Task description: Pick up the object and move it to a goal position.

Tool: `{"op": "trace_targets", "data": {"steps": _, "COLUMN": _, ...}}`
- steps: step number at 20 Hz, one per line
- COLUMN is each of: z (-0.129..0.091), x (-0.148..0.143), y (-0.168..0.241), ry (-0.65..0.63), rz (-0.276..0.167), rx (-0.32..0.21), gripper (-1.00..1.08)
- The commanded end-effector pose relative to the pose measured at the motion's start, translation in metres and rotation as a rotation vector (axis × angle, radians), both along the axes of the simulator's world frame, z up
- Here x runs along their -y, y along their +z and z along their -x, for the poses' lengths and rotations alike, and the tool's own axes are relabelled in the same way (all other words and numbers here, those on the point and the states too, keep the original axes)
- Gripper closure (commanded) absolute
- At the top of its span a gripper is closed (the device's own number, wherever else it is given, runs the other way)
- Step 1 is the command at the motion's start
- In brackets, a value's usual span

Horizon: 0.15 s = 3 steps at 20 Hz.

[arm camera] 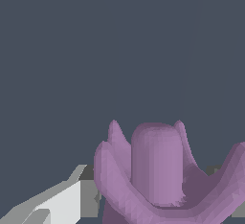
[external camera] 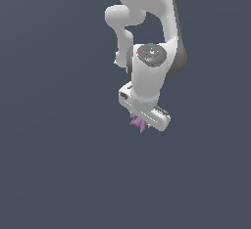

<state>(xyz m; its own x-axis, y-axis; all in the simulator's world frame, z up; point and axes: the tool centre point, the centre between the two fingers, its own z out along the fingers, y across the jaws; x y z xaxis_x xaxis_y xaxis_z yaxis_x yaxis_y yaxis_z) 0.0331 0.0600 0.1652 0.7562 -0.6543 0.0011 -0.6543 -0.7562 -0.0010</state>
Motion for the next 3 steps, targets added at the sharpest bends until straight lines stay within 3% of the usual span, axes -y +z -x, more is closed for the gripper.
{"op": "trace_targets", "data": {"steps": 1, "z": 0.0, "x": -0.0005, "y": -0.0024, "ry": 0.001, "rz": 0.0, "rx": -0.001, "gripper": 1.08}}
{"op": "trace_targets", "data": {"steps": 3, "z": -0.0001, "x": -0.0006, "y": -0.0038, "ry": 0.001, "rz": 0.0, "rx": -0.001, "gripper": 1.08}}
